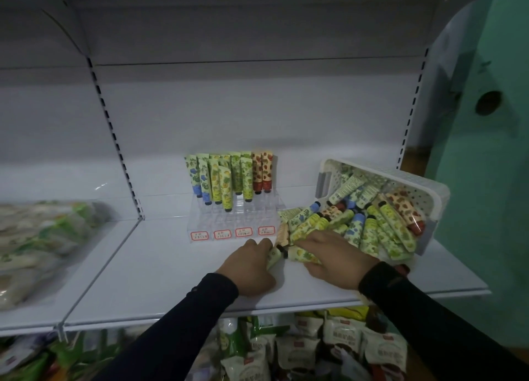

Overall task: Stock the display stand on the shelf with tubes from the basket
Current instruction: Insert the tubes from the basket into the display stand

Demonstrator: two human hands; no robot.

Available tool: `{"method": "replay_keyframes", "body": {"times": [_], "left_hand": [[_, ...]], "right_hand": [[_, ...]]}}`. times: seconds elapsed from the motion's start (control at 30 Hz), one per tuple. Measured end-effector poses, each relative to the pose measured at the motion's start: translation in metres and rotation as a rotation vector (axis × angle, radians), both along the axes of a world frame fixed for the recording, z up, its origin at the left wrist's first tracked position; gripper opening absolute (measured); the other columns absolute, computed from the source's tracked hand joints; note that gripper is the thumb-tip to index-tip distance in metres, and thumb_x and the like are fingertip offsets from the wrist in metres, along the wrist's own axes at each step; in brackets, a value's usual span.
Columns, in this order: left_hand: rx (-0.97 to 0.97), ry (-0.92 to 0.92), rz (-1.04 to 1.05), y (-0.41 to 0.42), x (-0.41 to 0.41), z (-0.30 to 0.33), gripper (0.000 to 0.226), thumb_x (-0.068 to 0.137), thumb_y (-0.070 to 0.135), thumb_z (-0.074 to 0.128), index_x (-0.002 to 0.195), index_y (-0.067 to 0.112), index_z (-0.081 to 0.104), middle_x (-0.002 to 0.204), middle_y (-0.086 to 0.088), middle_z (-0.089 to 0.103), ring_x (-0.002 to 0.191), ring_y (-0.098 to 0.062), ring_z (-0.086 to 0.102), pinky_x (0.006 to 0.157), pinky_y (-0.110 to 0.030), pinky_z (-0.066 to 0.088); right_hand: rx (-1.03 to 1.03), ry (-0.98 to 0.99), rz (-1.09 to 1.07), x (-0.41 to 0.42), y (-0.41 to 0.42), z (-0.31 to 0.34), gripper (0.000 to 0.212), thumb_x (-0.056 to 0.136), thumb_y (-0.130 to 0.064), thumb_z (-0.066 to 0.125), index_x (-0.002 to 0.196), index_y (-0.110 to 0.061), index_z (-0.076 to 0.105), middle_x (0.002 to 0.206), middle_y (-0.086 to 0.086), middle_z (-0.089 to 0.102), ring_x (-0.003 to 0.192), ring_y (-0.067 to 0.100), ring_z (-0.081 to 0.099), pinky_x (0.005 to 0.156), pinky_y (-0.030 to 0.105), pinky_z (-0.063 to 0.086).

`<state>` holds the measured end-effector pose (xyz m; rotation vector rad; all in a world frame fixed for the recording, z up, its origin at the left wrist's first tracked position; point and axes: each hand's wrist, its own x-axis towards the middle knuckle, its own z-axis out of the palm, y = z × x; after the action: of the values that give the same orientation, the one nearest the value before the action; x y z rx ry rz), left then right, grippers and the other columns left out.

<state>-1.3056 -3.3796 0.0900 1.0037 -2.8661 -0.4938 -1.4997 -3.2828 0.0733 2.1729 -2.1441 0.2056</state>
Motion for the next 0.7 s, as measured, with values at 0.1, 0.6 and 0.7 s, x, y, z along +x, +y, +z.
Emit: {"method": "replay_keyframes", "body": {"times": [0.1, 0.6, 0.7], "left_hand": [[0.033, 0.030, 0.033, 0.000, 0.001, -0.002, 0.043, 0.086, 0.025, 0.061, 0.125, 0.016, 0.044, 0.111, -0.007, 0.045, 0.091, -0.021, 0.046, 0.076, -0.029, 0.037], [0.168, 0.370, 0.208, -0.001, 0.004, -0.010, 0.026, 0.089, 0.020, 0.058, 0.114, 0.017, 0.051, 0.100, -0.001, 0.054, 0.082, -0.017, 0.051, 0.060, -0.025, 0.034], [0.330, 0.552, 0.294, -0.003, 0.008, -0.009, 0.018, 0.090, 0.017, 0.057, 0.107, 0.019, 0.053, 0.089, 0.001, 0.058, 0.073, -0.013, 0.051, 0.058, -0.026, 0.035]], "right_hand": [[-0.030, 0.030, -0.026, 0.002, -0.003, -0.002, 0.054, 0.097, -0.034, 0.045, 0.148, -0.023, 0.032, 0.135, 0.002, 0.042, 0.125, 0.022, 0.037, 0.104, 0.029, 0.026], [-0.184, -0.030, 0.020, 0.005, -0.008, -0.011, 0.048, 0.100, -0.045, 0.036, 0.139, -0.020, 0.046, 0.127, 0.000, 0.049, 0.120, 0.018, 0.042, 0.114, 0.029, 0.021], [-0.220, -0.258, 0.009, 0.015, -0.009, -0.006, 0.049, 0.100, -0.045, 0.037, 0.139, -0.018, 0.047, 0.131, 0.000, 0.048, 0.121, 0.016, 0.044, 0.104, 0.027, 0.034]]}}
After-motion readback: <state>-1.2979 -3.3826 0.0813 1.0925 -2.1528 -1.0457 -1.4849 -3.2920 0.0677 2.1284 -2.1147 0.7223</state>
